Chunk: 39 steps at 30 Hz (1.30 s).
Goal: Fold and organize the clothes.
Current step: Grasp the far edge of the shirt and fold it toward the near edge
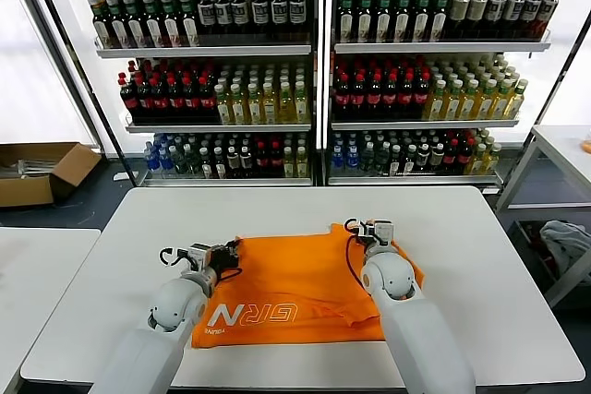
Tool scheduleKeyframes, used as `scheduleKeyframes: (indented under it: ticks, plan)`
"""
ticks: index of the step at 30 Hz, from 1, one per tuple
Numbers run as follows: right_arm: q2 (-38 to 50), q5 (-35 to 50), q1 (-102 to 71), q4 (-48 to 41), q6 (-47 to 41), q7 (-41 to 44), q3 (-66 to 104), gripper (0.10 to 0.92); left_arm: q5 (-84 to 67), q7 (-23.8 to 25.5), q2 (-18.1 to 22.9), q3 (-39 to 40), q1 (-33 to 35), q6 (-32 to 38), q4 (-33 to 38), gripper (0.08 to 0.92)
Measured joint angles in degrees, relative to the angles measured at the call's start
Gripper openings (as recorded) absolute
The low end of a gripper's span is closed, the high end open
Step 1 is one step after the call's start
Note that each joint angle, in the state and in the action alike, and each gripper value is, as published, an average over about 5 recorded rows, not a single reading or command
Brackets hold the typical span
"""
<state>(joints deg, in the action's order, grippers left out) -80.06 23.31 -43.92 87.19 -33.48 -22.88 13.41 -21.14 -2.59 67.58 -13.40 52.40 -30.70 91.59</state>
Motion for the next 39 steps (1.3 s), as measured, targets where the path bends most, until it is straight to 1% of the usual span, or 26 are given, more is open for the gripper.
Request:
scheduleKeyframes:
  ticks: [10,23,31,39]
  plan:
    - [0.2,-1.4,-5.1,9.3,0.2,0.1,1.9,0.106,1.7,1.0,-1.5,-3.2,4.6,2.1,6.8,0.084]
    - [-1.0,-4.6,-19.8,20.0,0.8,-0.2,4.6,0.106,5.9,1.4,-0.3,-6.4,16.0,3.3,16.4,0.084]
    - [-0.5,-5.4,-26.3,23.7,1.3,-0.5,5.9,0.106,9.3,1.5,1.0,-7.4,22.3,3.9,19.7,0.084]
    - [-0.2,-5.6,-30.6,26.8,1.1,-0.5,6.9,0.106,11.2,1.7,1.3,-8.1,25.8,4.2,21.3,0.084]
